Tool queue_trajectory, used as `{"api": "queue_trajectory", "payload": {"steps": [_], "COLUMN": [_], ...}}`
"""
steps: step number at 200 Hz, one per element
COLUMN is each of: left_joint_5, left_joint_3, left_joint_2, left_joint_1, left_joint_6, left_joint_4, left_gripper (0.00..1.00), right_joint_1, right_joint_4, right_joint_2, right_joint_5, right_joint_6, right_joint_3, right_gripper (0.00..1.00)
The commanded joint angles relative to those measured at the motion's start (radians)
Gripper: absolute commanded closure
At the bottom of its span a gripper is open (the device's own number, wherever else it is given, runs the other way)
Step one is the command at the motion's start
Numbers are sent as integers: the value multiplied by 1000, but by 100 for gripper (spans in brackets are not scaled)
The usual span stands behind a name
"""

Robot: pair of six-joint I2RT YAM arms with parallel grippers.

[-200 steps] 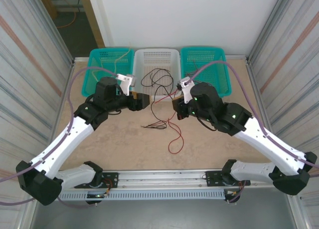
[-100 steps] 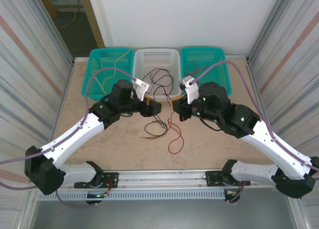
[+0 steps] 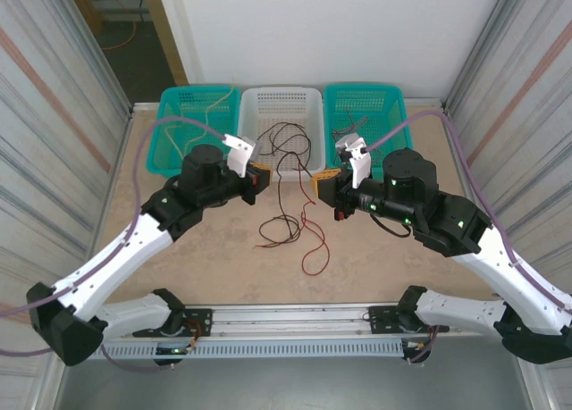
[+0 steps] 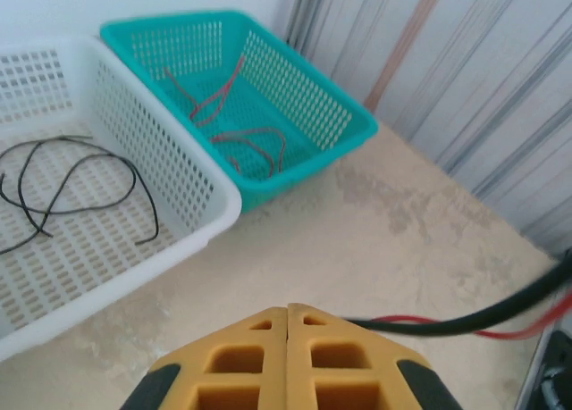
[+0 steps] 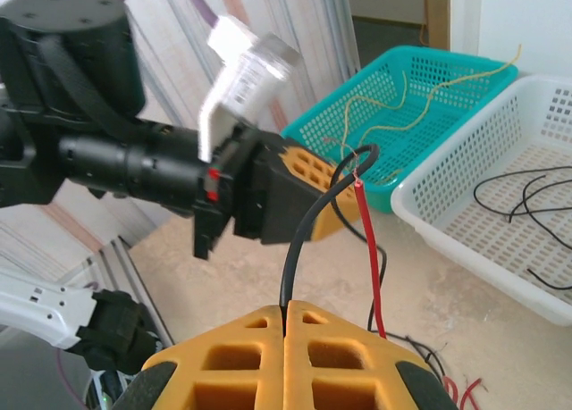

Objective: Untangle the cables

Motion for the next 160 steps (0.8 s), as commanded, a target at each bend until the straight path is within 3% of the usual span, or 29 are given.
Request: {"api": "queue_trajectory", "payload": {"steps": [1,12,28,46,60,87,128,160], "left_joint_5": [-36,-21,-3,25,53,94,146,-4], "left_joint_3": [41,65,115,194,245,297,380,377], "left_joint_2": [-60,-73,-88,-88,-91,-106,-92,-66], "left_joint_1": [-5,-5,-5,-5,-5,-5,-5,1], "left_joint_6": [-7,-15,-21,-9,1,-13,4,58], "left_joint_4": [52,52,43,5,-13,-3,-25,-159], "left_gripper": [100,100,100,100,100,100,100,100], "right_joint_1": [5,5,5,5,0,-13,-55,-87], "right_joint_4": [37,37,35,35,37,71,161,97], "right_joint_2": [-15,-12,-4,10,38,92,198,313], "right_joint_5": [-5,12,47,91,118,102,75,72], "right_joint_6": [19,21,25,35,49,72,153,199], "right_joint_3": [10,5,-1,-8,-10,-24,-114,-151], "right_gripper": [100,91,62,36,24,17,21,28]}}
